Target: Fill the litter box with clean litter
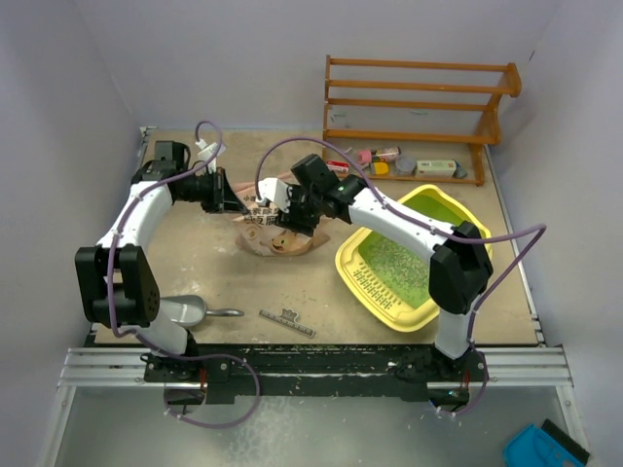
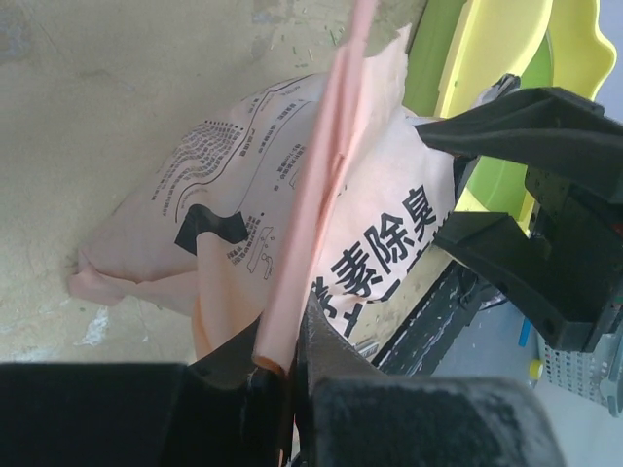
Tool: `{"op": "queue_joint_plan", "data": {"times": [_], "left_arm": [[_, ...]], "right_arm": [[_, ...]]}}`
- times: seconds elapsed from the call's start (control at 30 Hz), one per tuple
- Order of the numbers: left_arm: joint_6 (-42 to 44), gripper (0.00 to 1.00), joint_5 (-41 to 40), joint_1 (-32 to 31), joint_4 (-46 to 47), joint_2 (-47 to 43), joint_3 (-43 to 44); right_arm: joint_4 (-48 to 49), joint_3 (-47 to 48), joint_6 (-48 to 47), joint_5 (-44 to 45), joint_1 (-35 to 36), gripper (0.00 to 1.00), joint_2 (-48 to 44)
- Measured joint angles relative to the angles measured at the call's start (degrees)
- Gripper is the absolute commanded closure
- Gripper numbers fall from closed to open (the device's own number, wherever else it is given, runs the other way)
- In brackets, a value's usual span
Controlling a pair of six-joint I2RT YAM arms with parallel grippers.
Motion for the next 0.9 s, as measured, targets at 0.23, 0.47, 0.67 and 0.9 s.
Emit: {"op": "queue_joint_plan", "data": {"times": [0.23, 0.47, 0.67, 0.9], "left_arm": [[-0.1, 0.76, -0.6, 0.1, 1.0, -2.6, 0.0], [-0.1, 0.59, -0.6, 0.4, 4.2, -5.9, -0.5], [-2.1, 0.52, -1.6, 0.5, 14.0, -17.6, -7.6], [-6.1, 0.59, 1.3, 0.6, 21.5, -19.3, -11.0]], "right_arm": [[-3.2, 1.5, -1.7, -0.5, -0.4, 0.76, 1.5], [-6.3, 5.5, -0.3, -2.2, -1.2, 0.82, 5.1], [-6.2, 5.6, 1.7, -3.6, -1.7, 0.82, 5.2], [-3.2, 1.4, 2.5, -3.7, -1.8, 0.82, 1.9]]}}
